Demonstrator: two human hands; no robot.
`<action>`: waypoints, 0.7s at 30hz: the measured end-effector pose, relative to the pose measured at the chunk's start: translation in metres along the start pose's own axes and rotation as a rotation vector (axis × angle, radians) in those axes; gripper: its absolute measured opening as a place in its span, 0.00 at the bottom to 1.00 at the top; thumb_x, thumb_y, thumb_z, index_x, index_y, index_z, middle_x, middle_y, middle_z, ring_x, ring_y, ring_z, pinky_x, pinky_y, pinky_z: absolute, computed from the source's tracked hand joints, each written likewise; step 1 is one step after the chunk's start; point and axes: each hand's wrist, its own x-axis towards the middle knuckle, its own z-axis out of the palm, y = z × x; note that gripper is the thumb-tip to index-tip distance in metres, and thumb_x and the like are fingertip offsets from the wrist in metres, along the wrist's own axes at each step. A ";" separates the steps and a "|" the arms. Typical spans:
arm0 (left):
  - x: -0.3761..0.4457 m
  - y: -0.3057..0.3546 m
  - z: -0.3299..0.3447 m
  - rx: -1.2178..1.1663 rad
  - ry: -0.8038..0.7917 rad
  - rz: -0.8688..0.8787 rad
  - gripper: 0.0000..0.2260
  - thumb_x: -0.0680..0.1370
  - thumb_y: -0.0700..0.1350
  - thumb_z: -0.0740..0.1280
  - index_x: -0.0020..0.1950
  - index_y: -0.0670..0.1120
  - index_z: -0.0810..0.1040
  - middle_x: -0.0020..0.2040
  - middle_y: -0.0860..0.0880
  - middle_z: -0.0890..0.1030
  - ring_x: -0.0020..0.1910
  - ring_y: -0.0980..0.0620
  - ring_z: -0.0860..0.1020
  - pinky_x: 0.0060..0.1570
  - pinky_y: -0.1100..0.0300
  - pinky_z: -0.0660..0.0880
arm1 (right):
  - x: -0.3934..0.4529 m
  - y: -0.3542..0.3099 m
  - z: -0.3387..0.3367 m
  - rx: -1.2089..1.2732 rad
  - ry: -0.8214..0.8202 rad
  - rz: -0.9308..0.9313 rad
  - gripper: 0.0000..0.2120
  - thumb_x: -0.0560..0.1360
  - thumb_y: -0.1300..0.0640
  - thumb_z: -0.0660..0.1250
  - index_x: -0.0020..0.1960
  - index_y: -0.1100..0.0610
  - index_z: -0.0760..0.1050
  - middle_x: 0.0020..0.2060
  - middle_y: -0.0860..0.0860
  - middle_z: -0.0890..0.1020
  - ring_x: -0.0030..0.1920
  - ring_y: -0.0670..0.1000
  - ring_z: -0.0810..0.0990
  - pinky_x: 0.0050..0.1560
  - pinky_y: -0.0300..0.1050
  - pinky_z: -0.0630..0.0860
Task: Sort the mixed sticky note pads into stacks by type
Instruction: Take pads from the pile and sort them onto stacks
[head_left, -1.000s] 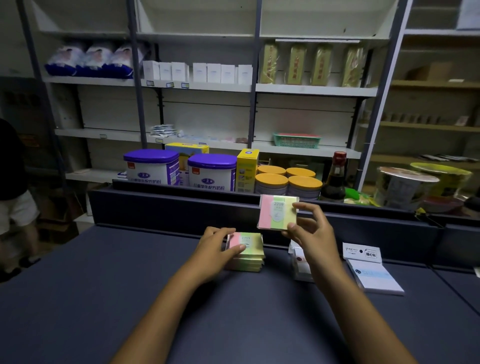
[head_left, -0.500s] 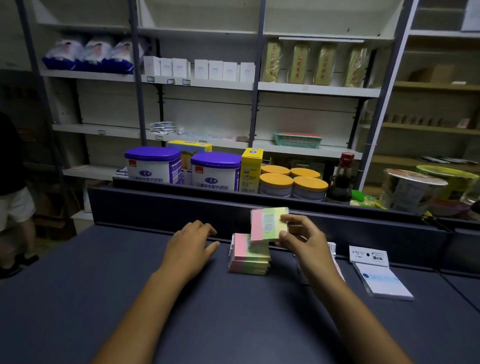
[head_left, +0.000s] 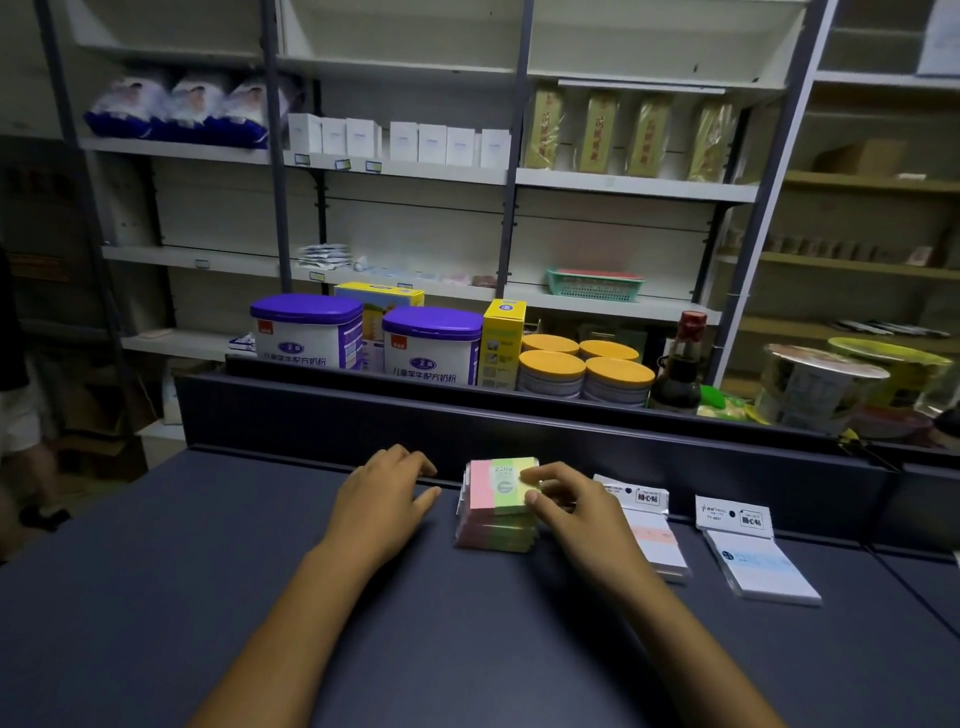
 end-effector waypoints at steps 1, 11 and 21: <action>0.000 0.000 0.000 -0.003 0.001 -0.002 0.13 0.79 0.55 0.63 0.63 0.55 0.75 0.61 0.56 0.75 0.61 0.56 0.73 0.58 0.59 0.72 | 0.000 0.001 0.001 -0.027 0.000 -0.008 0.07 0.78 0.55 0.69 0.54 0.47 0.81 0.49 0.46 0.80 0.48 0.40 0.79 0.44 0.27 0.72; -0.001 0.005 0.005 -0.066 -0.001 -0.043 0.11 0.79 0.53 0.65 0.61 0.54 0.76 0.59 0.56 0.76 0.59 0.56 0.75 0.52 0.60 0.74 | -0.005 0.004 0.010 -0.152 0.010 -0.055 0.09 0.79 0.55 0.67 0.58 0.50 0.81 0.51 0.50 0.74 0.47 0.37 0.76 0.46 0.20 0.67; 0.004 0.043 -0.016 -0.129 0.060 0.021 0.10 0.78 0.51 0.66 0.59 0.55 0.76 0.54 0.57 0.77 0.54 0.57 0.76 0.47 0.59 0.74 | -0.021 0.004 -0.047 -0.349 -0.020 -0.079 0.13 0.78 0.52 0.67 0.63 0.48 0.75 0.55 0.45 0.75 0.57 0.42 0.75 0.54 0.34 0.73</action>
